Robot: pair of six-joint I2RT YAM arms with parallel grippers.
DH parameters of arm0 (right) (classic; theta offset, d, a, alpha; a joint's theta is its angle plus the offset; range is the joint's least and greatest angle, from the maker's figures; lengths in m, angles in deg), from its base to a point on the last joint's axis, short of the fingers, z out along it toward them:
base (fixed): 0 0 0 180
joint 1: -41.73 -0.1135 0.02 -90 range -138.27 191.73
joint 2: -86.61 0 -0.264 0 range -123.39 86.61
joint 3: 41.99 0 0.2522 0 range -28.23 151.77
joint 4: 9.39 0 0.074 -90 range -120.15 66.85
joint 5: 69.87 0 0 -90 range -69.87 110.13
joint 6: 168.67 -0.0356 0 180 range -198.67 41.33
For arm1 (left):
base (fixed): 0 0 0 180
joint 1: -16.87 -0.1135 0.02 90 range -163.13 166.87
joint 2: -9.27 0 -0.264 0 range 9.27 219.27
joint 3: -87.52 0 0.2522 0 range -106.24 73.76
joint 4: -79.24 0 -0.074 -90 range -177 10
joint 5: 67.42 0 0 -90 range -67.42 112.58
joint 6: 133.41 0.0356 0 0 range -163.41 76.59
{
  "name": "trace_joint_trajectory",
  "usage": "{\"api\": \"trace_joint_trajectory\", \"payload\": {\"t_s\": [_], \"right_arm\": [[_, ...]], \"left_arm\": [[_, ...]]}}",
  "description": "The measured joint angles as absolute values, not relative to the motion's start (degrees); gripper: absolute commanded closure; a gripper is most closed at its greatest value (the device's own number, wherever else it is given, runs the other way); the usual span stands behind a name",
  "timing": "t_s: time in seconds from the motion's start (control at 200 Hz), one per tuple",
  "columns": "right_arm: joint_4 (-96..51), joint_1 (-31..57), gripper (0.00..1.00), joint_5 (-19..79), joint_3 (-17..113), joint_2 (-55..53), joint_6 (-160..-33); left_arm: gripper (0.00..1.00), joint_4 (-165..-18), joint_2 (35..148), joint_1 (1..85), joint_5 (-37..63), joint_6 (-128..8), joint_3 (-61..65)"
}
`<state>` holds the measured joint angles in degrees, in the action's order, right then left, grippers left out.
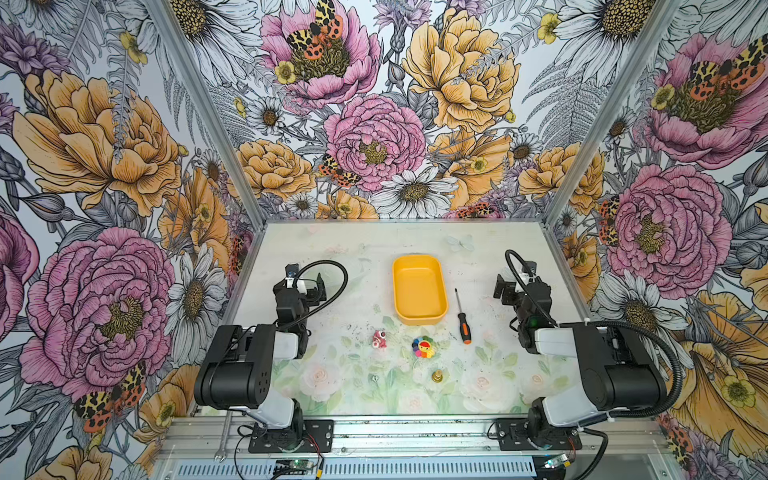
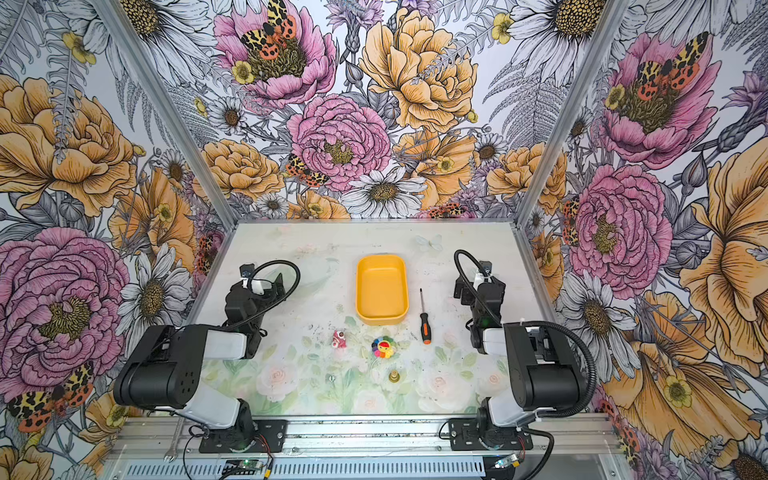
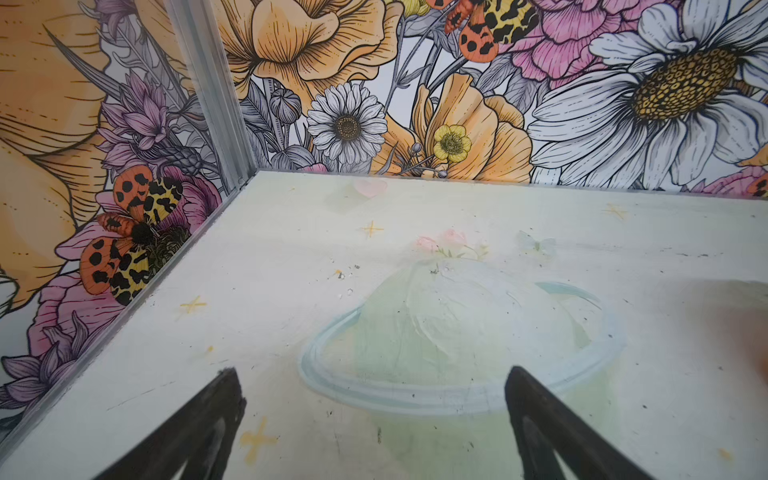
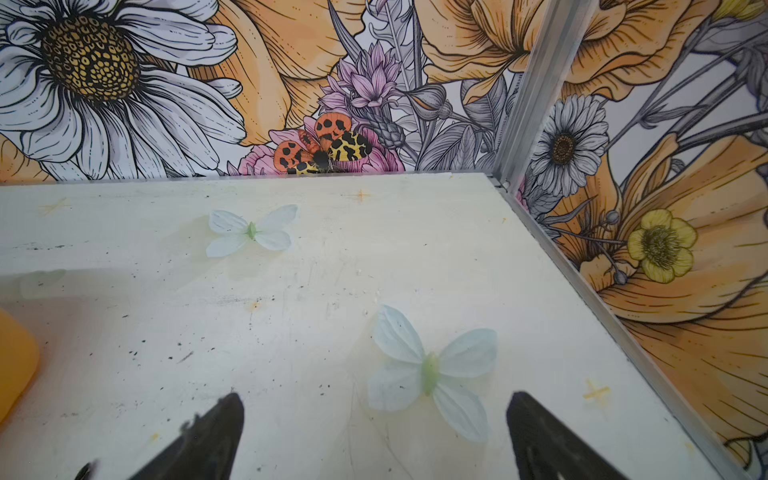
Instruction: Put the screwdriver in the bin
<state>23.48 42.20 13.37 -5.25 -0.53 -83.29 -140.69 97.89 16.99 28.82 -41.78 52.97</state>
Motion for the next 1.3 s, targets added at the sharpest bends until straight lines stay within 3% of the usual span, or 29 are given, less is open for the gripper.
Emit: {"api": "trace_joint_trajectory", "payload": {"t_s": [1.301], "right_arm": [[23.7, 42.2, 0.02, 12.1, -5.6, -0.3, -83.4]], "left_arm": [[0.01, -140.4, 97.5, 16.9, 24.6, -41.5, 53.1]]}}
